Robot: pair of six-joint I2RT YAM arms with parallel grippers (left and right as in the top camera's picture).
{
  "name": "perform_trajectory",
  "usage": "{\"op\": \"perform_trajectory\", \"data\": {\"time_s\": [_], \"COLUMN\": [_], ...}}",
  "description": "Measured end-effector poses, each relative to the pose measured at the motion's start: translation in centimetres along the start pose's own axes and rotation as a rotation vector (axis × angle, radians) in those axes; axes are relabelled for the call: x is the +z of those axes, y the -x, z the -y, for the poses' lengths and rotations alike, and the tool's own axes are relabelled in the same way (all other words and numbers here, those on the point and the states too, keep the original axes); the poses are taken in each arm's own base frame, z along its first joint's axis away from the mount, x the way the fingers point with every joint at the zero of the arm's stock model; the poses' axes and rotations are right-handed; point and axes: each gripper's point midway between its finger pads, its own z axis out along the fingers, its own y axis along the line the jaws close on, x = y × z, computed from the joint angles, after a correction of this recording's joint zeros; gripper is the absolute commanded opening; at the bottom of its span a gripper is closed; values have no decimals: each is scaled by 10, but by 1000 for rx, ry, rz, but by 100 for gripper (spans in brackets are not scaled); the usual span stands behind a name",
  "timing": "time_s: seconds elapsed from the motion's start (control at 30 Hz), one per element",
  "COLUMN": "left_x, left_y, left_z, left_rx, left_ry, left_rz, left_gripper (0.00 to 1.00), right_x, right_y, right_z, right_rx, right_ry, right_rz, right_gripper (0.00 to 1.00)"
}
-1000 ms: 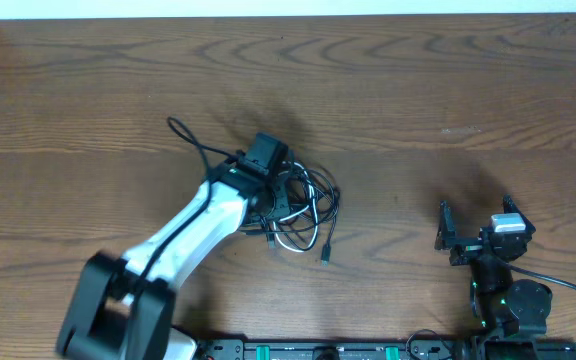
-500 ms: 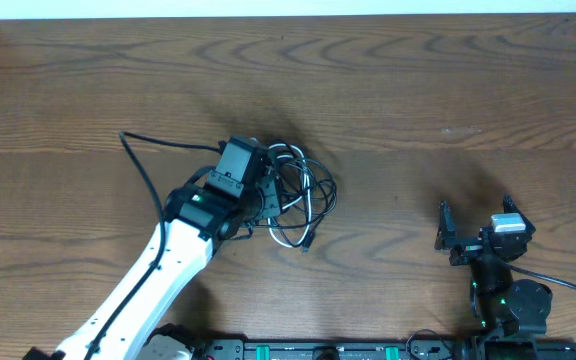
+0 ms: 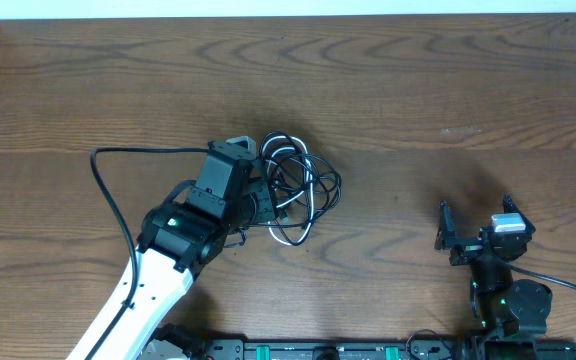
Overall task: Untangle cables
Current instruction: 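Close the left gripper on the cable bundle and lift it, then raise the held cable bundle and swing it rightward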
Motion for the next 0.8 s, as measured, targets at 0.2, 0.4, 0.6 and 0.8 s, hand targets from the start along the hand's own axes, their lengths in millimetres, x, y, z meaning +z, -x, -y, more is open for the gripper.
{"op": "perform_trajectory", "data": {"time_s": [0.2,0.4,0.6,0.8], "left_x": [-9,-20,-26,-26], "left_y": [8,19,25,25], "left_z": [12,25,32,32], "left_rx": [5,10,14,14], "left_ry": [-39,-82,-102,-102], "left_rz": [17,42,58,59], "left_gripper": [7,7,8,7], "right_x": [0,0,0,0], "right_y": [0,0,0,0], "right_z": [0,0,0,0], "right_rx": [0,0,0,0], "right_ry": [0,0,0,0], "right_rz": [0,0,0,0], "right_gripper": [99,99,99,99]}}
